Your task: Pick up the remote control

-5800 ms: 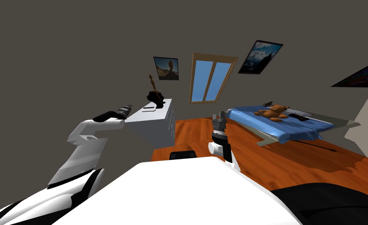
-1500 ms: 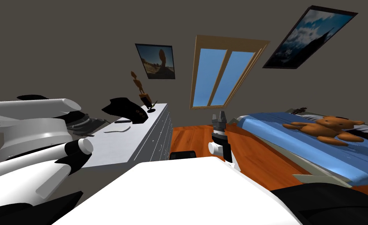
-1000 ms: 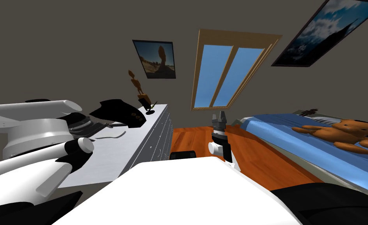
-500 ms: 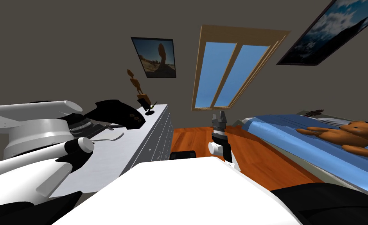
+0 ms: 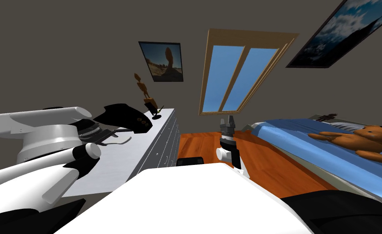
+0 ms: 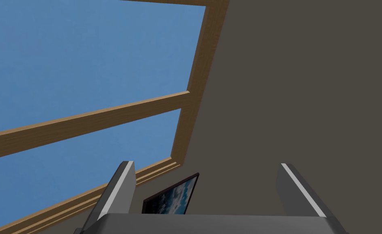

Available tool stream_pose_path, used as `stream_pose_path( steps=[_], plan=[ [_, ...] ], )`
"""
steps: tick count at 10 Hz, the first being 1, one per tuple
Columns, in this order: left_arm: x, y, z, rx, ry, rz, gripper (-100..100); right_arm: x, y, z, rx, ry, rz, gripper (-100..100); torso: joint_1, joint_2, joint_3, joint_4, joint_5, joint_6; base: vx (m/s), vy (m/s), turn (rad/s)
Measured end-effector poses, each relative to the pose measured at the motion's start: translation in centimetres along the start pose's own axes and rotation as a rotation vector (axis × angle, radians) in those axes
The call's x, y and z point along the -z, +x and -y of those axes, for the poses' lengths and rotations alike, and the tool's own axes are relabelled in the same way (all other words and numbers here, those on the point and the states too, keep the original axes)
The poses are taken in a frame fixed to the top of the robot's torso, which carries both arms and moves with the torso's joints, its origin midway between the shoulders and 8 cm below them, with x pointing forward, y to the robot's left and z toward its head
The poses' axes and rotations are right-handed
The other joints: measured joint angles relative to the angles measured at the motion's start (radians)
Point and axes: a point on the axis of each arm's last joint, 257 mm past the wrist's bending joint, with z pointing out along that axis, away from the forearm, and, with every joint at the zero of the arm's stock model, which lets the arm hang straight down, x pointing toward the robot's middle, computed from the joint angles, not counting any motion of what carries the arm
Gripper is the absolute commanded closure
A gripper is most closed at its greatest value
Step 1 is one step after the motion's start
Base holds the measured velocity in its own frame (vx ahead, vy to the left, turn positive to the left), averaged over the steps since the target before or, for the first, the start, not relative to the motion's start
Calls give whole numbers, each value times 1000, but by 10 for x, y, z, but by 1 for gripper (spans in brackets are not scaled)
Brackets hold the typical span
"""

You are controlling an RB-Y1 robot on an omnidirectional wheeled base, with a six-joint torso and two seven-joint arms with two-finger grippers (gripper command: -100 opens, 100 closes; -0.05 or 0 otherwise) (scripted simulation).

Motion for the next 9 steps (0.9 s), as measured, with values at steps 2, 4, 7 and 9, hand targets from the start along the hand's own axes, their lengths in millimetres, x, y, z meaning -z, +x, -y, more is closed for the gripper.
stream_pose_path(
  steps=[2,4,7,9],
  plan=[
    [0,0,0,0,0,0,100,0,0,0,0,0,0,0,0,-1,0,0,0,0,0,0,0],
    [0,0,0,0,0,0,0,0,0,0,0,0,0,0,0,-1,-1,0,0,0,0,0,0],
    [20,-24,7,10,45,65,-100,0,0,0,0,0,0,0,-6,2,1,1,-2,0,-50,-96,-78],
    [42,-47,11,16,92,142,-100,0,0,0,0,0,0,0,-10,3,2,1,-3,1,-47,-87,-63]
  ],
)
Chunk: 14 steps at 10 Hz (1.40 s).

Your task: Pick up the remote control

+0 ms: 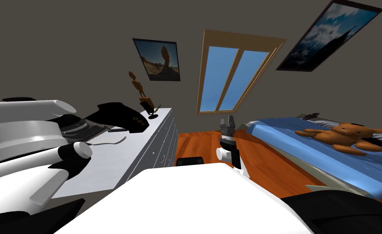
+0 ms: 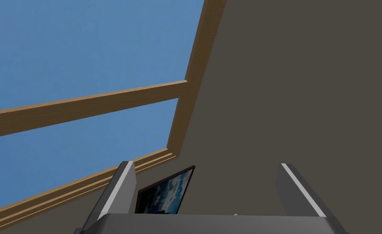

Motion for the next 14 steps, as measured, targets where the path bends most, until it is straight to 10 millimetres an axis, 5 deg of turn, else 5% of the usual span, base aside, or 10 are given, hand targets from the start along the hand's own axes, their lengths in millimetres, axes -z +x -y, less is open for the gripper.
stream_pose_path(
  steps=[7,11,14],
  plan=[
    [36,-61,-3,8,58,137,-100,0,0,0,0,0,0,0,3,-7,-4,-1,0,1,27,-36,-57],
    [27,-63,-22,23,29,102,-100,0,0,0,1,0,0,0,7,-8,-5,-2,1,0,71,32,44],
    [11,-45,-39,43,-15,11,-100,0,0,0,1,0,0,0,8,-9,-5,-2,2,0,84,53,119]
  ],
)
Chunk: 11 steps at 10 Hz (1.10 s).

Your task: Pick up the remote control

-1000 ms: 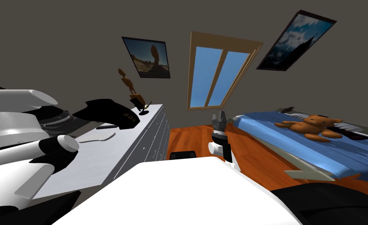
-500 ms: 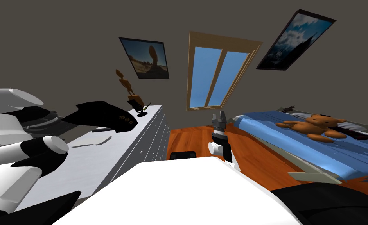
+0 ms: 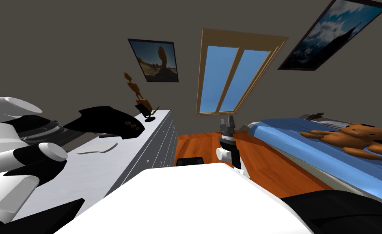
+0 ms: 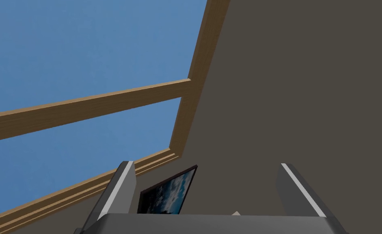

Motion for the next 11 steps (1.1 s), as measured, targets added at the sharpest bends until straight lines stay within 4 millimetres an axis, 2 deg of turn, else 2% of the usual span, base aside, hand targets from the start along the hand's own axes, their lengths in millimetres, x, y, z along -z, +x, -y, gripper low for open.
stream_pose_path(
  steps=[5,10,11],
  plan=[
    [-21,40,-19,18,-70,-152,-100,0,0,0,0,0,0,0,-3,4,2,1,-1,0,31,19,52],
    [-27,78,-37,23,-139,-287,-100,0,0,0,0,0,0,0,-3,4,3,1,-1,0,19,7,21],
    [-27,80,-38,22,-143,-292,0,0,0,0,0,0,0,0,-4,5,3,1,-1,1,0,0,0]
  ],
)
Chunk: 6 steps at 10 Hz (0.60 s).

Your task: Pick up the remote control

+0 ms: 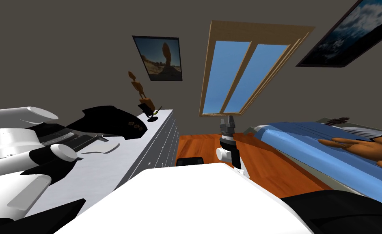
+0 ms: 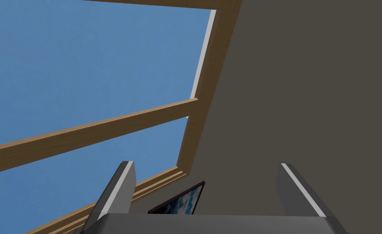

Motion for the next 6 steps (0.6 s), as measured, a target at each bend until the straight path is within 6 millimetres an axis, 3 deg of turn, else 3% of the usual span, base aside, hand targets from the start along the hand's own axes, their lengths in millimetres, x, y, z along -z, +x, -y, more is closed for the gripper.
stream_pose_path(
  steps=[1,6],
  plan=[
    [0,0,0,0,0,1,-100,0,0,0,0,0,0,0,0,1,0,0,0,0,-48,33,-8],
    [-19,21,22,7,11,0,-100,0,0,0,0,0,0,0,4,6,4,1,1,0,-66,49,-12]
  ],
)
